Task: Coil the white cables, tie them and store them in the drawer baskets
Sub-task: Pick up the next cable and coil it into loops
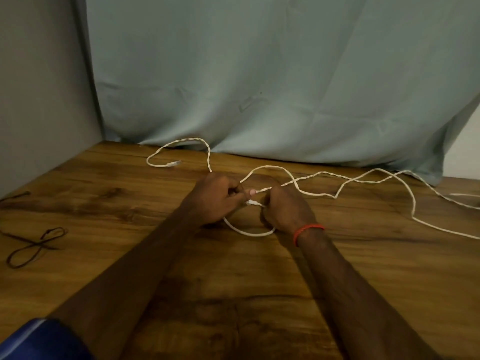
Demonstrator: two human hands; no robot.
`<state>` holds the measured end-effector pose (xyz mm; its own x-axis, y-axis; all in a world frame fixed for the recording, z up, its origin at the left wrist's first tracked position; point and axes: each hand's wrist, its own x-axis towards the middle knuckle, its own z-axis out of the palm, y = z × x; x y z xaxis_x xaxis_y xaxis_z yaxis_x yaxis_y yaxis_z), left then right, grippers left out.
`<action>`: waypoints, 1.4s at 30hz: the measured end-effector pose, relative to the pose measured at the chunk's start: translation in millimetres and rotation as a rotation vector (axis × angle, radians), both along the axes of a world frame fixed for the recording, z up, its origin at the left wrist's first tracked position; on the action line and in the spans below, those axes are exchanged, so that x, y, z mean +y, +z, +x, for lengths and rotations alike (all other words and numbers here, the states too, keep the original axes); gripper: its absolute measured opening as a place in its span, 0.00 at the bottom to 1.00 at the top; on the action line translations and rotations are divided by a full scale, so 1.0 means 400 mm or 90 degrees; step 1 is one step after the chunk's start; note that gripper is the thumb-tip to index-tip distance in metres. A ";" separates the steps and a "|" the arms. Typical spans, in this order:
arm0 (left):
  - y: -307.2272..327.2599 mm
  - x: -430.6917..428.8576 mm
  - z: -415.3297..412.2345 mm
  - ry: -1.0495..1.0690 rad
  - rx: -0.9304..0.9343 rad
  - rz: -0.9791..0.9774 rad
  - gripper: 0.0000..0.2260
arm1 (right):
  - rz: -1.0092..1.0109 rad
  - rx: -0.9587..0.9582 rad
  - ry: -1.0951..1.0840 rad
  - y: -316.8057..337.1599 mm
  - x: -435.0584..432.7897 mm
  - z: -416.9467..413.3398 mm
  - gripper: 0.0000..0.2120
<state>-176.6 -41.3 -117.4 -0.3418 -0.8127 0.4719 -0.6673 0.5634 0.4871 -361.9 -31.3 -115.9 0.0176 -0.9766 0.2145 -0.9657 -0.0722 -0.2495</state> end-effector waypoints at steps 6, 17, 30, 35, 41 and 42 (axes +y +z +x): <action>0.001 0.003 -0.004 -0.005 -0.002 -0.011 0.15 | -0.093 -0.111 0.008 0.014 0.003 0.002 0.10; 0.011 0.017 -0.037 -0.066 0.372 0.152 0.15 | -0.341 -0.393 0.238 0.040 0.057 0.070 0.08; 0.062 0.032 -0.036 -0.243 0.728 0.361 0.24 | -0.433 -0.164 0.127 0.021 0.031 0.044 0.25; 0.059 0.041 -0.030 -0.479 0.710 0.464 0.20 | -0.359 0.066 0.112 0.020 0.023 0.022 0.33; 0.065 0.051 -0.024 -0.727 0.736 0.612 0.20 | -0.250 0.012 0.301 -0.010 0.011 0.081 0.32; 0.068 0.052 -0.022 -0.742 0.753 0.626 0.21 | -0.228 -0.023 0.339 -0.004 0.012 0.084 0.30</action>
